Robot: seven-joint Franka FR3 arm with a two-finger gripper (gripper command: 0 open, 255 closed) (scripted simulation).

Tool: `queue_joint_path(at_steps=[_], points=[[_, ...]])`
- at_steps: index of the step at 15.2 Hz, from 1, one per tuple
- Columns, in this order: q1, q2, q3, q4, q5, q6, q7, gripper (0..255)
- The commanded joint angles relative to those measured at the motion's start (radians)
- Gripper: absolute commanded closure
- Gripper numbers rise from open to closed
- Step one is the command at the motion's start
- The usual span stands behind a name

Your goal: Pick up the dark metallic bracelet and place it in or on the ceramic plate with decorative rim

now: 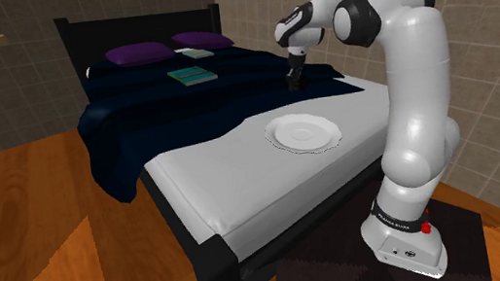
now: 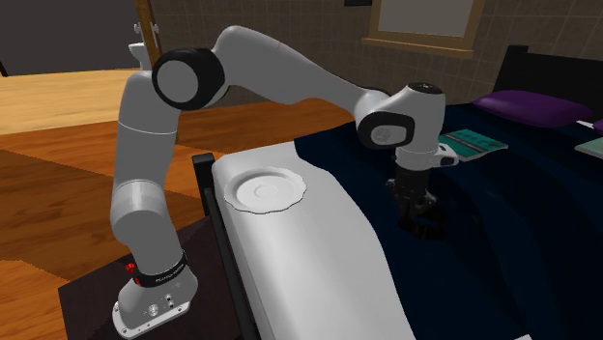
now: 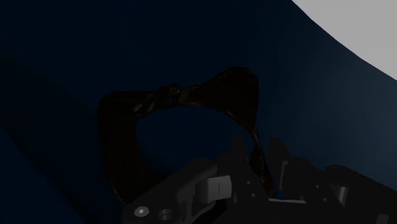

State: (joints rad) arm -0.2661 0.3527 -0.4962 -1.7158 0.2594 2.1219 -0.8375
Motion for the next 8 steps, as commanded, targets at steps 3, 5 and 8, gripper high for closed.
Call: queue_joint_path(at_steps=[3,5,8], points=[[0.002,-0.014,-0.005,0.027,-0.012,-0.041,0.010,255],[0.002,-0.021,-0.007,0.045,-0.018,-0.064,0.015,255],[0.003,-0.031,-0.011,0.072,-0.026,-0.100,0.022,255]])
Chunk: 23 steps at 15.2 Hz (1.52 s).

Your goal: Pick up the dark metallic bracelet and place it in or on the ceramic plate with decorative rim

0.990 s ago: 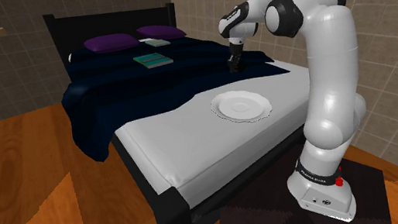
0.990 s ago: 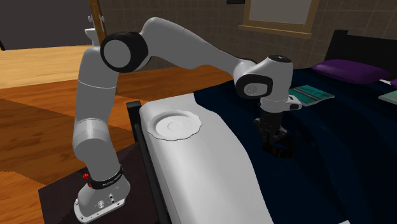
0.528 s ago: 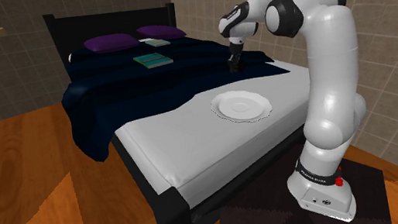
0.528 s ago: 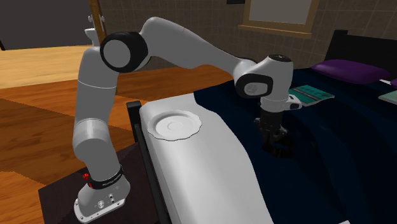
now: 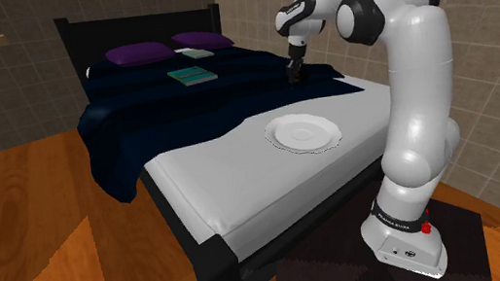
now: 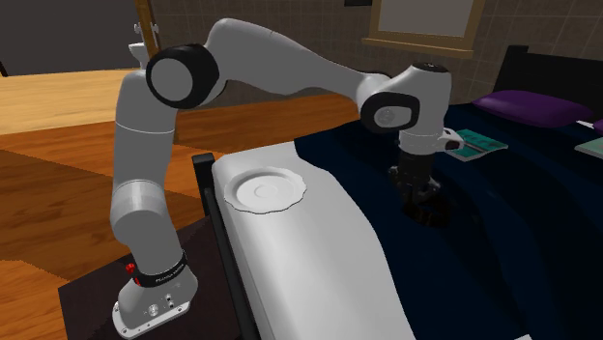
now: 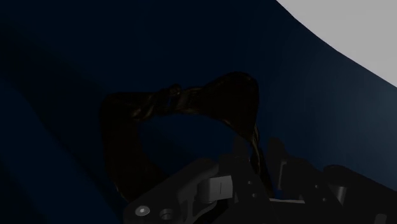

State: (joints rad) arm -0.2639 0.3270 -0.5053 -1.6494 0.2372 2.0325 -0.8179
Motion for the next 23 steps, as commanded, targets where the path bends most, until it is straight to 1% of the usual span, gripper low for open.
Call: queue_joint_path(at_steps=[1,8,12,15,19,23], points=[[0.000,-0.008,-0.002,0.016,-0.006,-0.023,0.004,255],[-0.002,-0.021,-0.008,0.091,-0.018,-0.109,0.017,255],[0.080,-0.195,-0.007,-0.127,-0.111,-0.037,0.100,255],[0.121,-0.319,0.011,-0.268,-0.183,0.000,0.176,255],[0.150,-0.474,0.054,-0.432,-0.268,0.029,0.283,255],[0.160,-0.616,0.115,-0.576,-0.329,0.038,0.388,255]])
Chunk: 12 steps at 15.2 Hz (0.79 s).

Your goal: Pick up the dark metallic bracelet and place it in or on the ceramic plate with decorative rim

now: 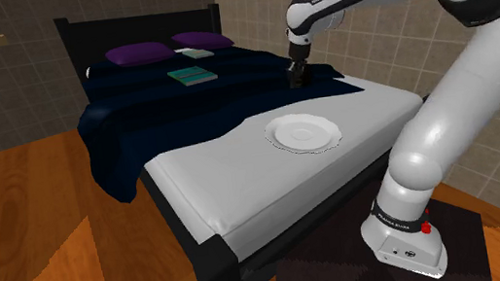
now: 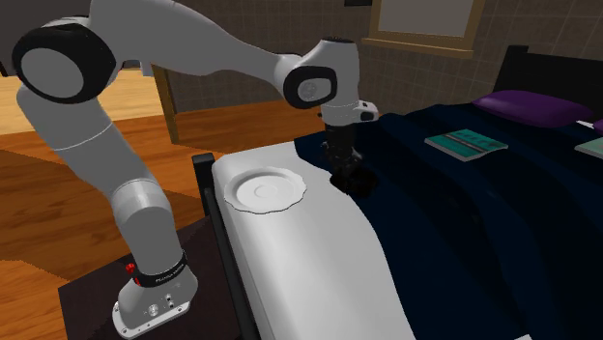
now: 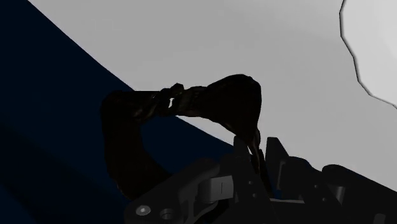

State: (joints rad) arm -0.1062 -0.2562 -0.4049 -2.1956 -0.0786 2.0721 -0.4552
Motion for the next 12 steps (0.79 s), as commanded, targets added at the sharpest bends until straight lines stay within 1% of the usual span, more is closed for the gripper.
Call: queue_joint_path(at_steps=[1,6,12], points=[[0.003,-0.067,0.031,-0.063,-0.024,-0.002,0.050,255],[0.008,-0.228,0.120,-0.213,-0.055,-0.017,0.168,255],[0.030,-0.407,0.234,-0.360,-0.041,-0.056,0.299,255]])
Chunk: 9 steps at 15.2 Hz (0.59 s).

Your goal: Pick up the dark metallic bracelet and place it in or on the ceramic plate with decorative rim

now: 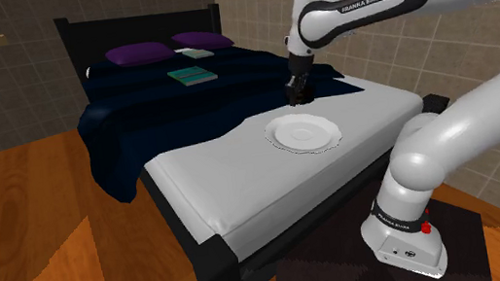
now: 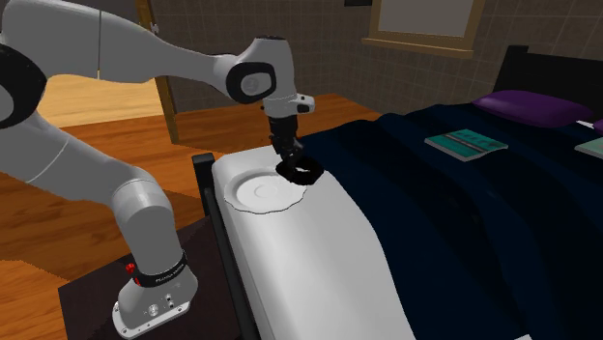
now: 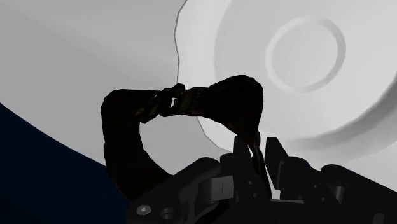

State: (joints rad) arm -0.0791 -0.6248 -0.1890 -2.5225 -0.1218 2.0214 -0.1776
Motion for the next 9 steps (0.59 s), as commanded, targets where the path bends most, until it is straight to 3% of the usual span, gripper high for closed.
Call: queue_joint_path(at_steps=[1,7,9], points=[[0.009,-0.066,0.038,-0.054,0.009,-0.014,0.043,255],[0.065,-0.220,0.164,-0.155,0.075,-0.074,0.177,255],[0.067,-0.224,0.169,-0.171,0.078,-0.062,0.182,255]])
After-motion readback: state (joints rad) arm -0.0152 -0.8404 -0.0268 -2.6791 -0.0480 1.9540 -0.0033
